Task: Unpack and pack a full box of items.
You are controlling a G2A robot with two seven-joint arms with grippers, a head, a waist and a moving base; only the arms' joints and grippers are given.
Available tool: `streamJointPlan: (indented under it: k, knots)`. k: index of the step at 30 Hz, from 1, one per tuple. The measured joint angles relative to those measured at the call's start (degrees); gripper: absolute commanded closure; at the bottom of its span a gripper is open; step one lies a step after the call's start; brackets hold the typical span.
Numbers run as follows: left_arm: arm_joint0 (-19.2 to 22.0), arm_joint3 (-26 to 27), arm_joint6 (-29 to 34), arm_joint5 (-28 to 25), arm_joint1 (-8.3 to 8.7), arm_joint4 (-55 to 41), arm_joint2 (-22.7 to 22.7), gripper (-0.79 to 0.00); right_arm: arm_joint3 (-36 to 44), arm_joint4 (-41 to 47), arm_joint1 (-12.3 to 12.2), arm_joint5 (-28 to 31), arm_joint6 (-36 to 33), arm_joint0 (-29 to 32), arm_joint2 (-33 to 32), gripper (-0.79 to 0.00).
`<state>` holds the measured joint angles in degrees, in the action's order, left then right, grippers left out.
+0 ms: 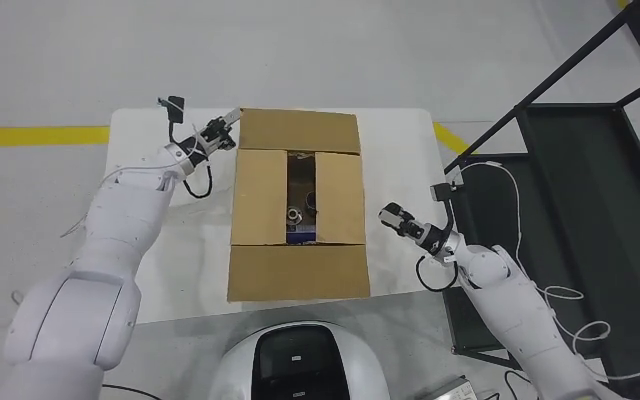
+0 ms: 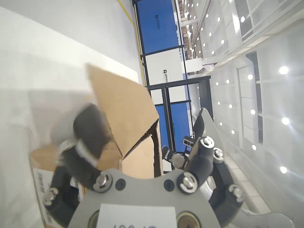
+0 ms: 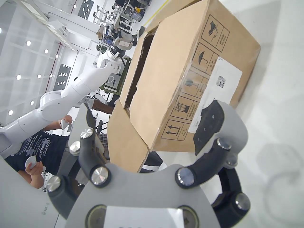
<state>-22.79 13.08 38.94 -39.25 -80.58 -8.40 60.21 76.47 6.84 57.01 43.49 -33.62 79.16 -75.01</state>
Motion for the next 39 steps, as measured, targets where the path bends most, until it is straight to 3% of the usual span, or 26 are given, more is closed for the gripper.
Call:
streamJointPlan:
  k: [4,9,12,16,21,28,31,39]
  knots:
    - [-0.06,1.91,-7.33,-3.82,0.43,-1.08,1.5,-0.785,4.1,-0.4,-0.34,-0.06,-0.65,1.38,-1.42,-0.785]
    - [-0.67,4.18,-6.92,-7.83,1.24,-3.95,3.58,-0.785,9.48,-1.22,-0.6,-3.37,-0.44,2.49,-2.8,-0.785]
    - [-1.57,6.14,-1.79,-8.18,1.96,-7.68,5.31,-0.785,12.77,-1.48,-0.42,-7.31,-0.57,2.03,-1.88,-0.785]
    - [-2.95,8.79,12.49,-4.69,3.97,-13.45,8.21,-0.785,15.76,-2.04,0.05,-13.92,-3.03,-0.26,1.42,-0.785]
    - [-5.28,12.76,25.61,-0.04,6.66,-17.49,11.69,-0.785,16.6,-2.56,0.76,-18.66,-6.02,-3.14,5.85,-0.785]
    - [-14.01,27.58,38.34,12.15,10.56,-19.44,14.31,-0.785,16.53,-2.7,0.97,-19.02,-6.67,-3.93,7.03,-0.785]
    - [-16.16,31.03,39.12,13.01,11.31,-19.91,15.2,-0.785,16.53,-2.69,0.97,-19.02,-6.66,-3.93,7.03,-0.785]
    - [-16.01,30.74,38.98,12.87,11.26,-19.86,15.16,-0.785,16.53,-2.69,0.97,-19.02,-6.66,-3.93,7.03,-0.785]
